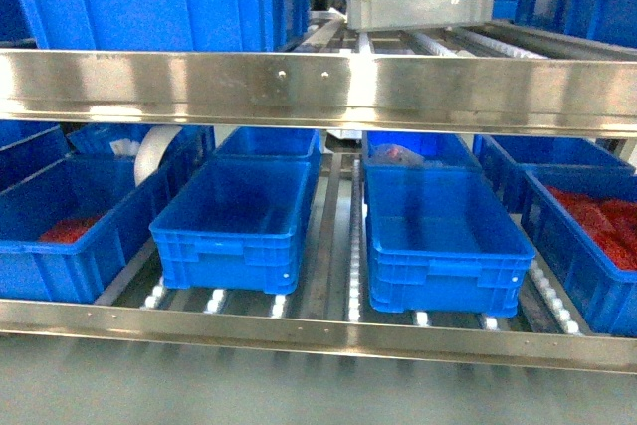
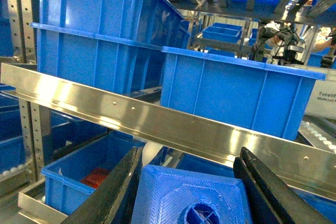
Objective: Sort blue parts and orange caps into right shelf containers
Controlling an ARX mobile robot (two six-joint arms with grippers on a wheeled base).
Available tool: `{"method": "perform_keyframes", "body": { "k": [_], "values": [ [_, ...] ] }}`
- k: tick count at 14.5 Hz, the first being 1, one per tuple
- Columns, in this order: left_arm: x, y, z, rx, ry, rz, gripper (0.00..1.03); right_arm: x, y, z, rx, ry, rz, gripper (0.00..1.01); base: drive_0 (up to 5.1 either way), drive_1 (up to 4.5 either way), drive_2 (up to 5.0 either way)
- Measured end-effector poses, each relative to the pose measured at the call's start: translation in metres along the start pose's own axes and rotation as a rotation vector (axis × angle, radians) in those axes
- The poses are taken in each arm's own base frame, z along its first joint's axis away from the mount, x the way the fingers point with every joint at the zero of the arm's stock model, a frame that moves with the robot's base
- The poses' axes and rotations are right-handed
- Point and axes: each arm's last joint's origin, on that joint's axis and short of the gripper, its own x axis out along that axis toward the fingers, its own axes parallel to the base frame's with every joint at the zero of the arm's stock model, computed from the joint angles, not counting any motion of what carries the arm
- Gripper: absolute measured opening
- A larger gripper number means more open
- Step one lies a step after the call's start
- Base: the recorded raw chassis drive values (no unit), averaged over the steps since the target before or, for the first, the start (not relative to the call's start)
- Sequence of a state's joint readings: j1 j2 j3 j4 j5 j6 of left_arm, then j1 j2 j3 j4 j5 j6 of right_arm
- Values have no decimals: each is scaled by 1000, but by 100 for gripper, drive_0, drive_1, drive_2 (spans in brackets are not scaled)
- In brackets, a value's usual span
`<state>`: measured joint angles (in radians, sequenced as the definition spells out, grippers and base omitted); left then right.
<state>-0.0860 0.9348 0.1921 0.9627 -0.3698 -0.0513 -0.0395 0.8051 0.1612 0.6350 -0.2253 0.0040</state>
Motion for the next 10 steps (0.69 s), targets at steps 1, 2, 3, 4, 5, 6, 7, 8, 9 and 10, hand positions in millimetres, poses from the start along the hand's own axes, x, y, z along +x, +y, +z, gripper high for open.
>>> {"method": "perform_keyframes", "body": {
  "k": [1, 2, 3, 4, 5, 6, 7, 8, 9, 10],
  "values": [
    [0, 0, 0, 0, 0, 0, 47, 0, 0, 0, 0, 0, 0, 44, 0, 0, 0],
    [0, 0, 0, 0, 0, 0, 47, 0, 0, 0, 0, 0, 0, 44, 0, 0, 0],
    [0, 0, 0, 0, 0, 0, 47, 0, 0, 0, 0, 0, 0, 44, 0, 0, 0],
    [0, 0, 0, 0, 0, 0, 47, 0, 0, 0, 0, 0, 0, 44, 0, 0, 0],
    [0, 0, 0, 0, 0, 0, 47, 0, 0, 0, 0, 0, 0, 44, 0, 0, 0],
    [0, 0, 0, 0, 0, 0, 47, 0, 0, 0, 0, 0, 0, 44, 0, 0, 0],
    [0, 0, 0, 0, 0, 0, 47, 0, 0, 0, 0, 0, 0, 44, 0, 0, 0],
    [0, 0, 0, 0, 0, 0, 47, 0, 0, 0, 0, 0, 0, 44, 0, 0, 0],
    [0, 0, 0, 0, 0, 0, 47, 0, 0, 0, 0, 0, 0, 44, 0, 0, 0],
    [0, 0, 0, 0, 0, 0, 47, 0, 0, 0, 0, 0, 0, 44, 0, 0, 0]
  ]
}}
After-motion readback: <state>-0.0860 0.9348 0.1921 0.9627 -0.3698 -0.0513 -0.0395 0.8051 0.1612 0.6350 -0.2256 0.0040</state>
